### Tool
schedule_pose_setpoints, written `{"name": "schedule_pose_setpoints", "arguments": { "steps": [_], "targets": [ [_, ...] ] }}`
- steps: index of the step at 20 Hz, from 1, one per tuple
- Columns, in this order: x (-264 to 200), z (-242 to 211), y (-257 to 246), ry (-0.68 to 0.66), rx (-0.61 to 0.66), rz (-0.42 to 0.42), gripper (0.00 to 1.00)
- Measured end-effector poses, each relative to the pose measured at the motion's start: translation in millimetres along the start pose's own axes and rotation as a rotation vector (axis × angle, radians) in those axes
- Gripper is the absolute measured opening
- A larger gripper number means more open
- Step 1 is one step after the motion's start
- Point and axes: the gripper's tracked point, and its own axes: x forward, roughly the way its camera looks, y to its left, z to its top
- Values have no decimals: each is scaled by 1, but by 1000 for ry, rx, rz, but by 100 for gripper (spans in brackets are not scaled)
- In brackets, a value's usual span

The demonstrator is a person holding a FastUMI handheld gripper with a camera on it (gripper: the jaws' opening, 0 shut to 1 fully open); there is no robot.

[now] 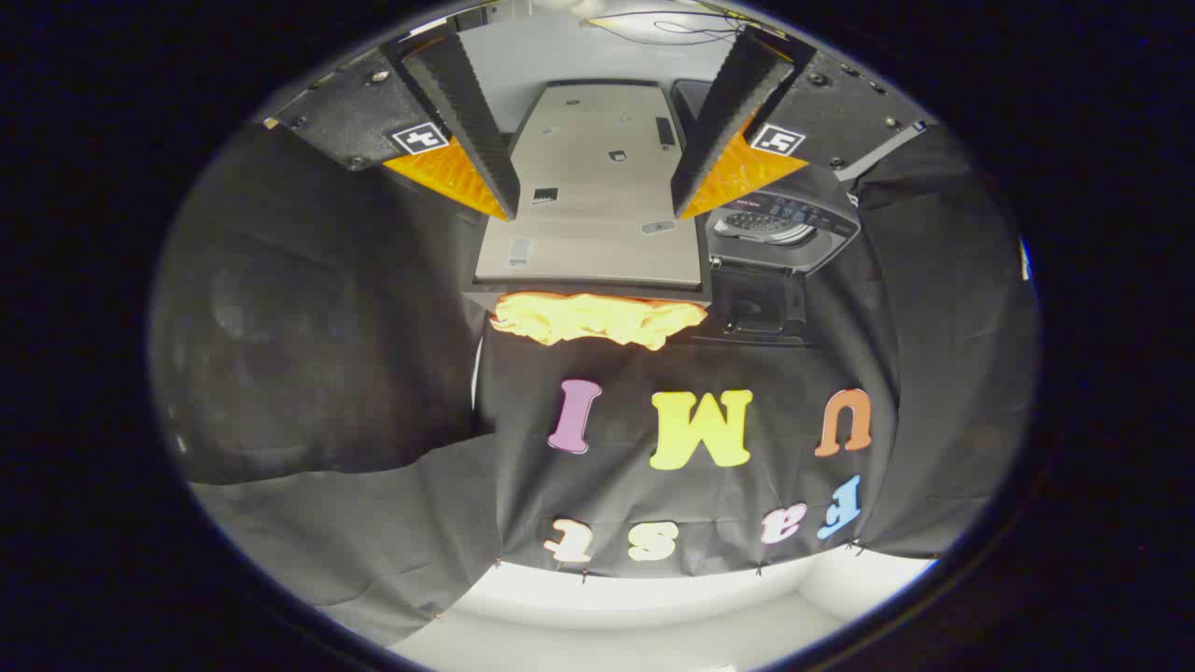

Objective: Put the clothes into the washing machine and then close the washing machine lid.

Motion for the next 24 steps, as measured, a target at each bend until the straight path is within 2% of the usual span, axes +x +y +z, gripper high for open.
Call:
{"name": "schedule_pose_setpoints", "arguments": {
  "steps": [17,24],
  "targets": [
    [-3,5,2,16,6,-32,100],
    [12,29,9,-7,11,-24,100]
  ]
}}
